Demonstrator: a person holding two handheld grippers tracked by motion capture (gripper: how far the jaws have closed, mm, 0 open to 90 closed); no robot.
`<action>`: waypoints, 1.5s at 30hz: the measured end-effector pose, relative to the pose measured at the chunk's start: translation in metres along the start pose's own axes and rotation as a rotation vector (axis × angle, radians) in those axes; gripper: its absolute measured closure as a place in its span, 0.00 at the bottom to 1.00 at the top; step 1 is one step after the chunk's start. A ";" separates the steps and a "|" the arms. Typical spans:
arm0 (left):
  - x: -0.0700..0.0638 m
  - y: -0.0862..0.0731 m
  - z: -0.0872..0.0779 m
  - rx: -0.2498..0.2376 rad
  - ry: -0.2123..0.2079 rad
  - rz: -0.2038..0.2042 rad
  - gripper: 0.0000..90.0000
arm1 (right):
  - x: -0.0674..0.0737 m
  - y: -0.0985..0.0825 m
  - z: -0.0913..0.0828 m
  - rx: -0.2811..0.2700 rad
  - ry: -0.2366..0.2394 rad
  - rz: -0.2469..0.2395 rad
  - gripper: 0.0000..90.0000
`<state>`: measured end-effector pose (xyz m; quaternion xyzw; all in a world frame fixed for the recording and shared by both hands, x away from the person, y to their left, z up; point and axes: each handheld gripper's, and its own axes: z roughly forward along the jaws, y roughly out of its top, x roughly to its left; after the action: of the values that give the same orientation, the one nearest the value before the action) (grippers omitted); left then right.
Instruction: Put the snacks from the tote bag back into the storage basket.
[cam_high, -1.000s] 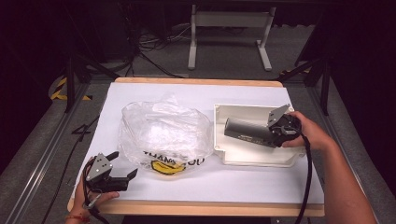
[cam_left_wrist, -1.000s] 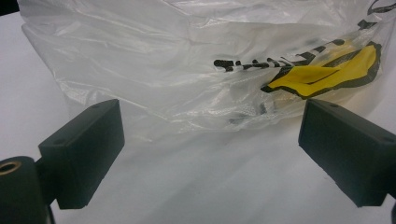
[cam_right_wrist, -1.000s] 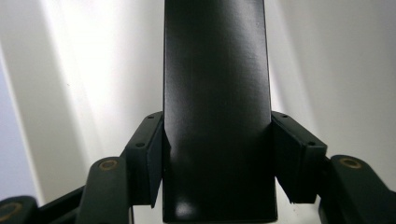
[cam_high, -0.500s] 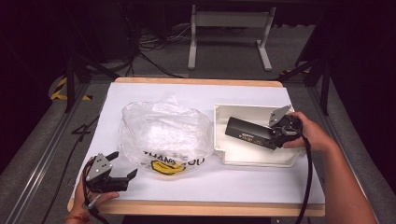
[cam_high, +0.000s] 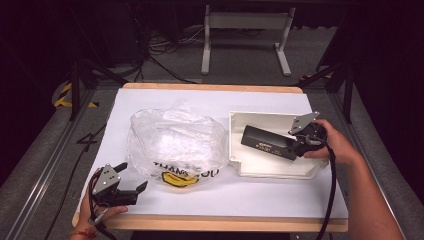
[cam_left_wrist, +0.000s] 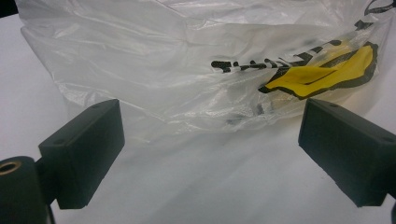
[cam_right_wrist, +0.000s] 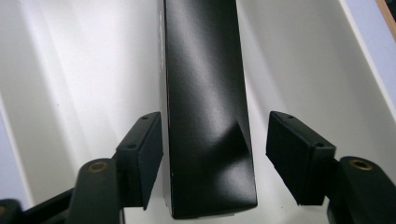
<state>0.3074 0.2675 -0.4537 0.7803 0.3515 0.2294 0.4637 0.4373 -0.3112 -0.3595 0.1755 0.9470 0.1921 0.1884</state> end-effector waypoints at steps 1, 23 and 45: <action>0.001 0.000 0.000 0.000 0.002 0.001 0.09 | 0.000 0.000 0.000 0.002 -0.001 0.000 0.46; 0.001 0.000 -0.002 -0.005 -0.003 -0.002 0.09 | 0.006 0.001 -0.019 -0.094 -0.070 0.048 0.45; 0.001 0.001 -0.004 -0.016 0.002 0.002 0.09 | 0.019 -0.007 -0.047 -0.251 -0.214 0.243 0.36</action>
<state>0.3059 0.2703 -0.4513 0.7767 0.3494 0.2332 0.4693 0.3987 -0.3238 -0.3282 0.2829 0.8622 0.3101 0.2836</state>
